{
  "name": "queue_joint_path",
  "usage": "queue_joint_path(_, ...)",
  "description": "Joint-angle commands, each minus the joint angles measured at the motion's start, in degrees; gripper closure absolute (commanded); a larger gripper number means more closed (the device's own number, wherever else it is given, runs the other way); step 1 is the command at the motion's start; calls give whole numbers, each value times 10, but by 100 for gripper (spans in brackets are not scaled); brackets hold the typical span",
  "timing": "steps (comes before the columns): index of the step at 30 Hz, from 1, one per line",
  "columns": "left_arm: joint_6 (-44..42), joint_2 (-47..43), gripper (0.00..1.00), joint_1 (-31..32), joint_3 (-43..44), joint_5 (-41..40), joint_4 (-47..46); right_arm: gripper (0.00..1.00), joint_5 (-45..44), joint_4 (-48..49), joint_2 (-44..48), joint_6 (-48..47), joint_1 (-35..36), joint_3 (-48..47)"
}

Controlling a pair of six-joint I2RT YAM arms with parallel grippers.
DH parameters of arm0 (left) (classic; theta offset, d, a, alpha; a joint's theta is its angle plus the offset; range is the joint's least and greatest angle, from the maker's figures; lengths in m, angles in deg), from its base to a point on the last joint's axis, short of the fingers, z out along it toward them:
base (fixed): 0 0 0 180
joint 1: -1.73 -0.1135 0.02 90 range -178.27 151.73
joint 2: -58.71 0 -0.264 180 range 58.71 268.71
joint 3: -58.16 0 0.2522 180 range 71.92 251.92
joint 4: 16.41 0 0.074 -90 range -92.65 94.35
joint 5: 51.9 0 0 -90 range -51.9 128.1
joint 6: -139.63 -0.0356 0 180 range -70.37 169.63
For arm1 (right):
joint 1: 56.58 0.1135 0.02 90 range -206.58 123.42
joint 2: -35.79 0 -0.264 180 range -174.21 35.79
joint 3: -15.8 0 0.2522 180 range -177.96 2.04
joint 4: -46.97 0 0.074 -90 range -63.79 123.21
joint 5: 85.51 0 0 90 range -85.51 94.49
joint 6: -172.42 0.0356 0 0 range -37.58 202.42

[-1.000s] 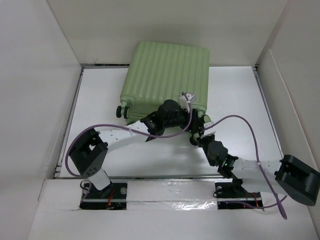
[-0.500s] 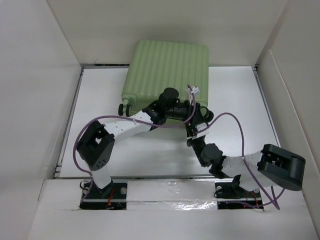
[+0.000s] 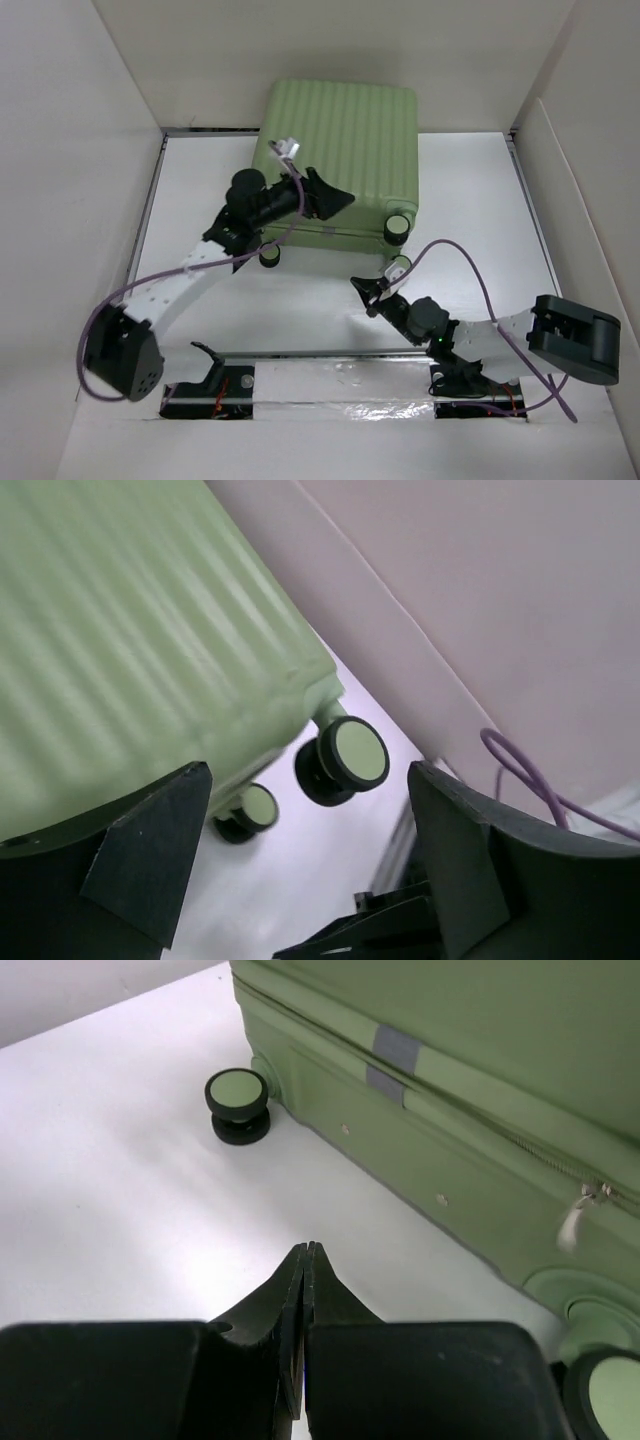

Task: Pack the luggage

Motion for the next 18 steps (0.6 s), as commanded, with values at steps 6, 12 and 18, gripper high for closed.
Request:
queue_joint_path(6,-55,-268,64,-16,-82,-346,195,100,-34,-94,104,44,-10,10)
queue_joint_path(12,-43,-319,19,-16,-79,-489,454,58,-81,-266,236,79,-15,8)
queue_joint_path(18,-53,-295,9,-16,-58,-537,558,42,-85,-290,344,97,-21,45)
